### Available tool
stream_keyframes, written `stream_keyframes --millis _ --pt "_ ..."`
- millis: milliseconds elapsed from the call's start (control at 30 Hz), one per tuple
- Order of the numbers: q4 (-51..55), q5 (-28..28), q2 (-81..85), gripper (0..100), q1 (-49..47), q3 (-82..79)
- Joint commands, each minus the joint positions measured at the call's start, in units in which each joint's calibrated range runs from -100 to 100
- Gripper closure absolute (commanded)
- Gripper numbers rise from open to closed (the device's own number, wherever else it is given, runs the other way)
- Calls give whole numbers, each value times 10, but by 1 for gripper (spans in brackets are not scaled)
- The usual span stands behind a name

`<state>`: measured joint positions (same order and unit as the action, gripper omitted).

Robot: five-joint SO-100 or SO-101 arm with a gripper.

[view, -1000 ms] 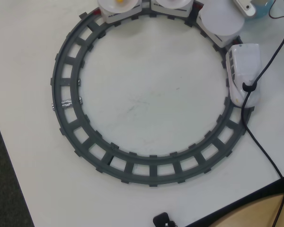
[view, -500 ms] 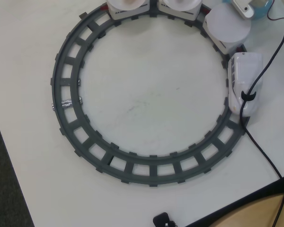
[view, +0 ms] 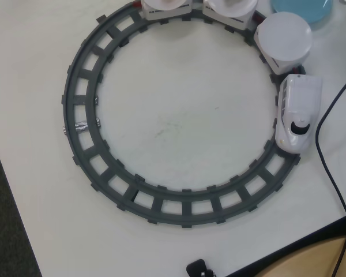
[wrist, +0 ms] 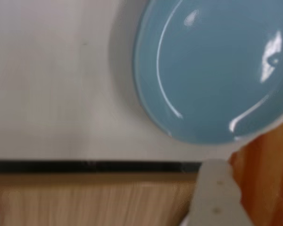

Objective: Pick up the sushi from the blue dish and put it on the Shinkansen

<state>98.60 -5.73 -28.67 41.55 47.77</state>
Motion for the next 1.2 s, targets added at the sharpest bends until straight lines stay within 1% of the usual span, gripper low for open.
stream_keyframes --millis 0,100,267,367,533,600,833,1000,1167 --pt "7 -26 207 98 3 -130" --pt "5 -63 335 98 1 -247" --pt "5 -147 545 98 -16 -437" --pt "5 -214 646 98 -20 -546" --pt "5 -354 745 98 -20 -699" --pt "5 -404 773 98 -20 -729" --pt "5 -549 854 98 -21 -761" --pt "5 -630 924 98 -65 -821" --pt "4 -694 989 98 -129 -910"
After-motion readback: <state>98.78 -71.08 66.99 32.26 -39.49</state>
